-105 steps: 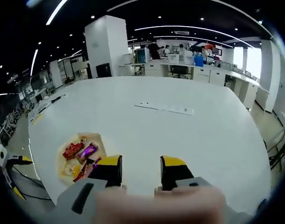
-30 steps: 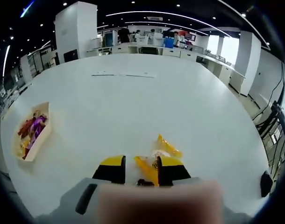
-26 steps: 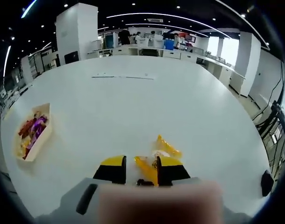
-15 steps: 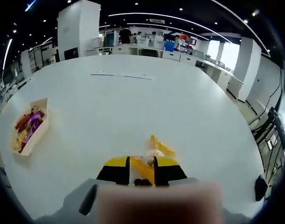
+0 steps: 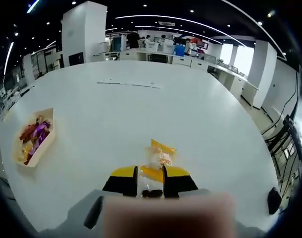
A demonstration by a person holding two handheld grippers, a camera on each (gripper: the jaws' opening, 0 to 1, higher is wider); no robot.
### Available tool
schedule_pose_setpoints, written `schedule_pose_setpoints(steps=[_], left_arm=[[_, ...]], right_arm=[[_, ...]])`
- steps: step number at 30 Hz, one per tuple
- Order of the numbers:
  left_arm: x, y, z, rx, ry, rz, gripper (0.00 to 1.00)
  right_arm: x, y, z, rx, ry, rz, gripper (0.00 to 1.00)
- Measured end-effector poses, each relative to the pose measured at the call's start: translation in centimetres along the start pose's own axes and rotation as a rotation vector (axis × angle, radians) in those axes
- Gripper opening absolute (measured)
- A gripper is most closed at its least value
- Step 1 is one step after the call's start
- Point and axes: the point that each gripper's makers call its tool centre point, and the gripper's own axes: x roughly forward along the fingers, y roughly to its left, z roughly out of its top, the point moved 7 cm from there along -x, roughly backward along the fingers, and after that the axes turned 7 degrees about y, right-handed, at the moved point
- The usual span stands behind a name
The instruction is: Place the target food into the container with the food tongs after gripping and lifting it, then release it inside without dropping or visibly crushing the food.
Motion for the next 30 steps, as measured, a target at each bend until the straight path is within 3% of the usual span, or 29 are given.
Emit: schedule_pose_setpoints(steps=[11, 18, 30], left_arm=[[-0.1, 0.1, 0.1, 0.003, -0.016, 0.009, 0.88], [-0.1, 0.0, 0.0, 0.004, -0.006, 0.006, 0.86], [-0.5, 0.1, 0.8, -0.007, -0.068, 0.008, 0.97]], right_arm=[[-2.2, 0.3, 2.0, -0.003, -0.032, 0.006, 0.18], [-3.9, 0.8, 4.5, -0.014, -0.086, 0.014, 0.18], [-4.4, 2.5, 6.2, -0.043, -0.102, 0.031, 0.19]])
